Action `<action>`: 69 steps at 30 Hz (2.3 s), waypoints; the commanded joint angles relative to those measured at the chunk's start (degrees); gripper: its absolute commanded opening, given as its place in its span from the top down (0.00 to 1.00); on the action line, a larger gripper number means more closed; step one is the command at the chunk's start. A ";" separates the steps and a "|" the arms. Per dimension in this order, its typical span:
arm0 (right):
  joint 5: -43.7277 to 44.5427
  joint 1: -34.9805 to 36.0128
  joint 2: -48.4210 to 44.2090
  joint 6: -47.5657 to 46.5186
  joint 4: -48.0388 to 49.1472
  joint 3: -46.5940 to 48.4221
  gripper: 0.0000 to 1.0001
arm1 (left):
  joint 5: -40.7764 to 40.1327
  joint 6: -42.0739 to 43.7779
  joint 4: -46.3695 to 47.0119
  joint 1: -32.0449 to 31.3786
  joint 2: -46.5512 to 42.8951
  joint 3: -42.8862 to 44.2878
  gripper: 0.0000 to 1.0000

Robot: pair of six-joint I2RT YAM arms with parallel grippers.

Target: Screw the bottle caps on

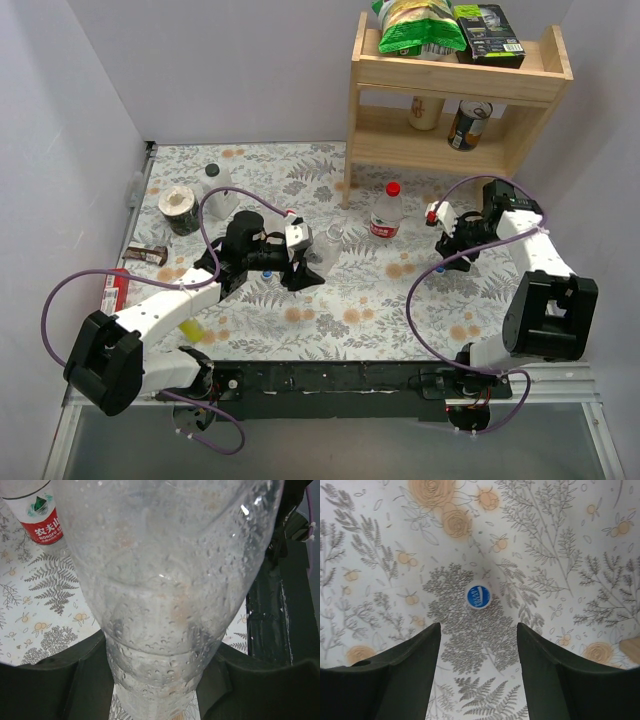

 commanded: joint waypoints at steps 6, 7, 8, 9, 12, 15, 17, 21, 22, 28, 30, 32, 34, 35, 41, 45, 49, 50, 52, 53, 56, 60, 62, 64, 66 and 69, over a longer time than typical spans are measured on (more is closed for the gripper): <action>1.19 -0.15 6.47 -4.63 10.16 -2.76 0.30 | -0.66 -0.55 -4.13 -0.21 -0.33 2.68 1.00; 1.27 -0.15 7.25 -4.98 10.43 -2.93 0.30 | -0.66 -0.46 -4.30 -0.12 -0.24 2.68 1.00; 1.28 -0.15 7.52 -5.07 10.51 -3.20 0.30 | -0.66 -0.55 -4.30 -0.12 0.11 2.86 1.00; 1.28 -0.15 7.79 -5.16 10.78 -3.29 0.30 | -0.66 -0.63 -4.30 -0.12 0.29 2.95 1.00; 1.45 -0.15 8.23 -4.72 12.53 -4.25 0.30 | -0.57 -0.90 -3.95 -0.12 1.16 3.12 1.00; 0.84 0.11 8.84 -4.98 12.89 -4.86 0.30 | -0.74 -1.07 -3.51 -0.12 1.96 3.47 1.00; 0.92 0.38 9.11 -5.51 13.41 -5.22 0.30 | -0.57 -1.34 -3.42 -0.12 2.40 3.56 1.00; 1.19 1.08 8.58 -6.56 14.82 -7.24 0.31 | -0.39 -1.78 -3.07 -0.12 3.10 3.91 1.00; 1.27 1.17 8.32 -6.57 15.17 -8.11 0.31 | -0.48 -1.86 -3.16 -0.12 3.36 3.91 1.00; 0.84 1.78 8.32 -4.72 18.34 -9.09 0.37 | -0.74 -2.30 -3.16 -0.12 3.89 4.00 1.00; 0.84 1.96 8.76 -4.37 18.51 -8.83 0.41 | -0.83 -2.39 -3.16 -0.12 3.89 4.09 1.00; 1.01 2.05 9.55 -4.11 18.34 -8.30 0.46 | -0.92 -2.39 -3.07 -0.12 3.89 4.00 1.00; 1.27 1.96 10.42 -3.76 17.82 -8.03 0.48 | -0.92 -2.39 -3.16 -0.12 3.98 4.00 1.00; 1.36 1.96 10.60 -3.75 17.72 -7.95 0.48 | -0.92 -2.39 -3.16 -0.12 3.89 4.00 1.00; 1.10 1.96 10.08 -3.84 16.06 -7.86 0.60 | -0.92 -2.31 -1.40 -0.12 3.89 3.48 1.00; -2.40 1.96 3.25 -4.28 7.46 -4.62 0.66 | 0.22 -1.86 -0.44 -0.21 3.89 2.07 1.00; -13.01 4.06 -4.59 -3.23 -7.39 5.20 0.68 | 2.33 -0.11 6.04 -1.17 3.02 -2.13 1.00; -14.79 5.46 -5.99 -2.62 -9.85 7.50 0.68 | 2.42 0.33 7.90 -1.35 2.75 -3.37 1.00; -17.87 10.38 -9.78 2.82 -13.82 13.46 0.68 | 2.33 1.82 12.89 -2.40 2.23 -6.79 1.00; -18.41 15.27 -10.74 5.01 -14.61 15.41 0.68 | 2.24 2.78 14.40 -2.84 2.22 -8.03 1.00; -18.41 26.25 -12.95 11.88 -14.54 21.73 0.67 | 1.89 4.99 20.29 -5.30 2.83 -11.46 1.00; -16.40 37.09 -11.03 14.44 -14.45 26.77 0.66 | 0.93 4.81 25.05 -7.67 2.31 -14.36 1.00; -14.73 41.66 -10.14 14.53 -13.40 27.73 0.66 | 0.40 5.08 26.11 -8.73 1.96 -14.98 1.00; -13.76 44.22 -8.65 14.26 -12.95 29.23 0.66 | 0.05 4.90 27.24 -10.05 1.78 -15.42 1.00; -12.62 48.18 -6.55 12.51 -14.00 31.24 0.66 | 0.05 4.73 27.78 -11.01 1.70 -15.77 1.00; -11.38 51.87 -4.09 10.23 -16.72 33.53 0.66 | -0.22 3.85 29.27 -11.54 1.61 -16.21 1.00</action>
